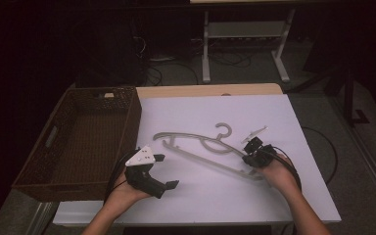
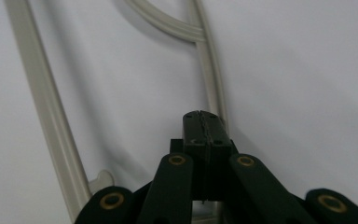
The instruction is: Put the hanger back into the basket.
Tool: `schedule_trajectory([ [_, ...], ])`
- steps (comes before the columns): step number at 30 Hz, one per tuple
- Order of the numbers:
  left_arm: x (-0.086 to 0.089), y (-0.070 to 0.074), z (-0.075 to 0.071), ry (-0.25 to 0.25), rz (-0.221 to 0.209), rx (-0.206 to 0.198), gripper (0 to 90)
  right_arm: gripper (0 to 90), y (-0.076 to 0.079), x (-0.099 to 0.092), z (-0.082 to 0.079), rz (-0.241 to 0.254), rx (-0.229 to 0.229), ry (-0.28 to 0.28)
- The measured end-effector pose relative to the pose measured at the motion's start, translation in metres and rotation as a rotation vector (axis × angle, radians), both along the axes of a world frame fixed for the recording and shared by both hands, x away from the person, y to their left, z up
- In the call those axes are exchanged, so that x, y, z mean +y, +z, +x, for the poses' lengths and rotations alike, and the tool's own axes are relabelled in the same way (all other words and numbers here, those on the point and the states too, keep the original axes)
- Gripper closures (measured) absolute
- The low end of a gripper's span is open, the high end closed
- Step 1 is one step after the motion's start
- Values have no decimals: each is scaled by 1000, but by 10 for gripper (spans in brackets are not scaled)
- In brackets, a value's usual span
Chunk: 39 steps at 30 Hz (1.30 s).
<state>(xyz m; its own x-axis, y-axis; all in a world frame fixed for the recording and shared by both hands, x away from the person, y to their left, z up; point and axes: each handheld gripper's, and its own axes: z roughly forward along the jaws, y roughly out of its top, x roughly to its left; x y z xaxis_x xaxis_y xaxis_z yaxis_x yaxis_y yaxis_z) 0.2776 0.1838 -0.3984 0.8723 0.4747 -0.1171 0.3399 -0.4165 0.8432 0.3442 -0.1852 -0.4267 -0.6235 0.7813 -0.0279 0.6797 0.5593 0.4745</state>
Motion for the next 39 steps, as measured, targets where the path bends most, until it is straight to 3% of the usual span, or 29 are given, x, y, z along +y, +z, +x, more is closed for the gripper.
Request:
schedule_trajectory([
  [6, 0, 0, 0, 0, 0, 3, 0, 895, 2, -34, 16, 2, -52, -89],
  [8, -1, -1, 0, -1, 0, 2, 0, 895, 2, -42, 20, 19, -50, -121],
  [11, -1, -1, 0, -4, 4, 2, 0, 894, 2, -48, 23, 37, -56, -124],
  [13, -1, -1, 1, -4, 5, 3, 0, 894, 9, -46, 22, 102, -81, -115],
  [14, -1, -1, 1, -4, 5, 3, 0, 894, 9, -46, 22, 102, -81, -115],
  [16, -1, -1, 1, -1, 3, 4, 0, 894, 18, -29, 22, 166, -94, -70],
  [18, -1, -1, 2, 0, 0, 7, 0, 894, 21, -11, 26, 180, -114, 0],
  [20, -1, -1, 2, -1, 0, 6, 0, 894, 23, 10, 30, 215, -101, 41],
  [21, 0, -1, 2, -2, 2, 6, 0, 894, 23, 10, 30, 215, -101, 41],
  [22, 0, -2, 2, 2, 0, 11, 0, 894, 21, 33, 36, 221, -102, 102],
  [25, 1, -2, 3, -1, 1, 8, 0, 894, 15, 64, 44, 223, -73, 157],
  [29, 3, -2, 3, 5, -6, 10, 0, 894, 5, 93, 54, 218, -47, 198],
  [33, 4, -1, 3, 10, -9, 11, 0, 894, -4, 107, 60, 216, -26, 215],
  [39, 5, -1, 4, 3, -2, 9, 0, 894, -8, 110, 60, 205, -10, 232],
])
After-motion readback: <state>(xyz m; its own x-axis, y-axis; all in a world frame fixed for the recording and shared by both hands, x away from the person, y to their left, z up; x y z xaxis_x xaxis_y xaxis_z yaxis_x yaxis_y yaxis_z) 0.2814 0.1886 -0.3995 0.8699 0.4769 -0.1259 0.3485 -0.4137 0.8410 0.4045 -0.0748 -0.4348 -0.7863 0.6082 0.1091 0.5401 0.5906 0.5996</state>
